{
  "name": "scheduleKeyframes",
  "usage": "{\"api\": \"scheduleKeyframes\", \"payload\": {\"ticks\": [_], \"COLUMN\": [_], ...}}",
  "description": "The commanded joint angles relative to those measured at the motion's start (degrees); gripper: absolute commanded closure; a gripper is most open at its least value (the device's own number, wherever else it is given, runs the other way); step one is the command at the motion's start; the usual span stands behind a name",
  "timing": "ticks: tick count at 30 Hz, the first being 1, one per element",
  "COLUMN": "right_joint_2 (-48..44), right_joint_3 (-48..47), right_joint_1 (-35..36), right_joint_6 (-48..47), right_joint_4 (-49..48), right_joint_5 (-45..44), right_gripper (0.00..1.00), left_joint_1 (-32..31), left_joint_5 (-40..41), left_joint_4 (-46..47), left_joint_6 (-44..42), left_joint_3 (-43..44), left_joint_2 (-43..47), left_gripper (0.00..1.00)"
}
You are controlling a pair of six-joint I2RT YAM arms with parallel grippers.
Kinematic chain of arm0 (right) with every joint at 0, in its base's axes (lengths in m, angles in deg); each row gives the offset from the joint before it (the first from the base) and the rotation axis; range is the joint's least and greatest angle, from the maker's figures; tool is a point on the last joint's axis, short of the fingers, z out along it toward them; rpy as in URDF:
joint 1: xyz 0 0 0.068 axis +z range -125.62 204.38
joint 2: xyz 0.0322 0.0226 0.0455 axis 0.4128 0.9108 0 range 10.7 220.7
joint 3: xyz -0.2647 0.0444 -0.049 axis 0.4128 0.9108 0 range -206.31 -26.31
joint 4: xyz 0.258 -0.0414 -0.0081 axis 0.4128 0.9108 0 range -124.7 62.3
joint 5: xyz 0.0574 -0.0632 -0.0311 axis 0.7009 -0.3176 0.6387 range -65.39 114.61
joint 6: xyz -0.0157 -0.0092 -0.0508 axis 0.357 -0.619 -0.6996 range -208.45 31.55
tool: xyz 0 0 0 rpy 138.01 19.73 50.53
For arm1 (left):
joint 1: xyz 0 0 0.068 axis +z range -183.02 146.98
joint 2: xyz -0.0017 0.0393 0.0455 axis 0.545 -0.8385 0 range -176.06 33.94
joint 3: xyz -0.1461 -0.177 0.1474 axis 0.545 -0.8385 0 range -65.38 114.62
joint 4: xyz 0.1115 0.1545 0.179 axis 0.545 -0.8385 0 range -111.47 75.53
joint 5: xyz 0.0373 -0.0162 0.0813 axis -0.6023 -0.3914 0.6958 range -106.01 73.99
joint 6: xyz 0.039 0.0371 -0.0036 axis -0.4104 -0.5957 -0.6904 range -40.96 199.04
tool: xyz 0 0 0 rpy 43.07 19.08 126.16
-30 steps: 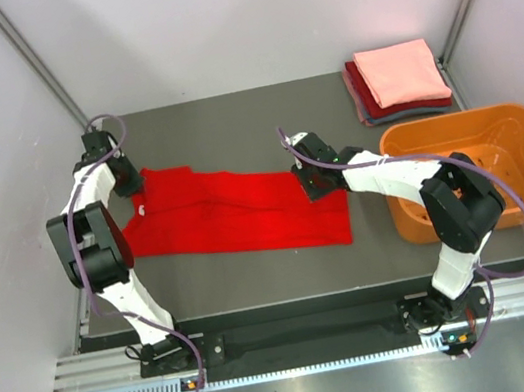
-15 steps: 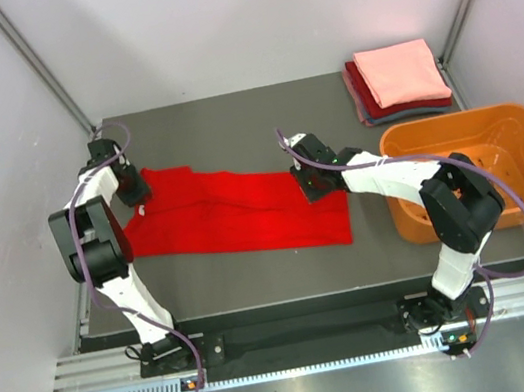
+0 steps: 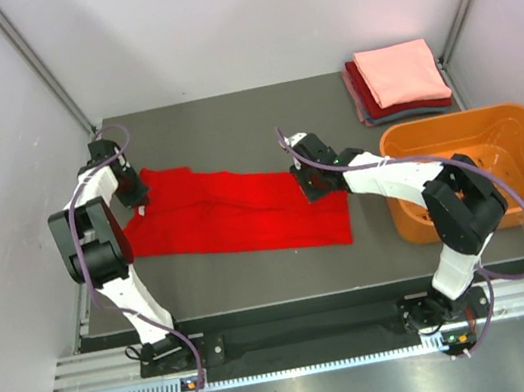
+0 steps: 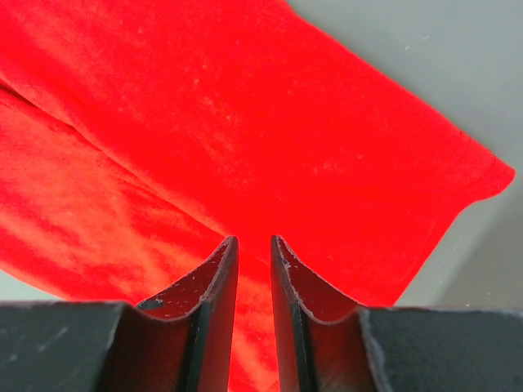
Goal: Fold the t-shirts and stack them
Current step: Fold the tshirt
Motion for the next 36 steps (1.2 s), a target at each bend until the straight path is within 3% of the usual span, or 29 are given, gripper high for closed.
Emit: {"api": "scheduleKeyframes", "payload": {"ticks": [1,20,36], "right_joint_2": [-3.44,-3.01,-2.48], "right_joint_3": [0.78,1.83,3.06], "right_joint_1": [0.90,1.34,1.60], "right_joint_6": [-0.08,-0.08,-0.34], "right_joint_4": [-2.64,-4.40,-5.63], "right_joint_5": [0.52,2.02,2.63], "right_gripper": [0.76,0.76,0.76], "left_joint_1": [-0.75,-1.20,-1.37], "left_joint_5": [2.20,7.39,10.82], "left_joint_4": [-1.47,-1.20,-2.70], "left_joint_6": [1.89,5.94,8.66], "left_joint_3": [0.66,-13.75,-18.85], "left_joint_2": [6.88,14.36,19.02], "left_gripper": [1.00,1.00,1.00]}}
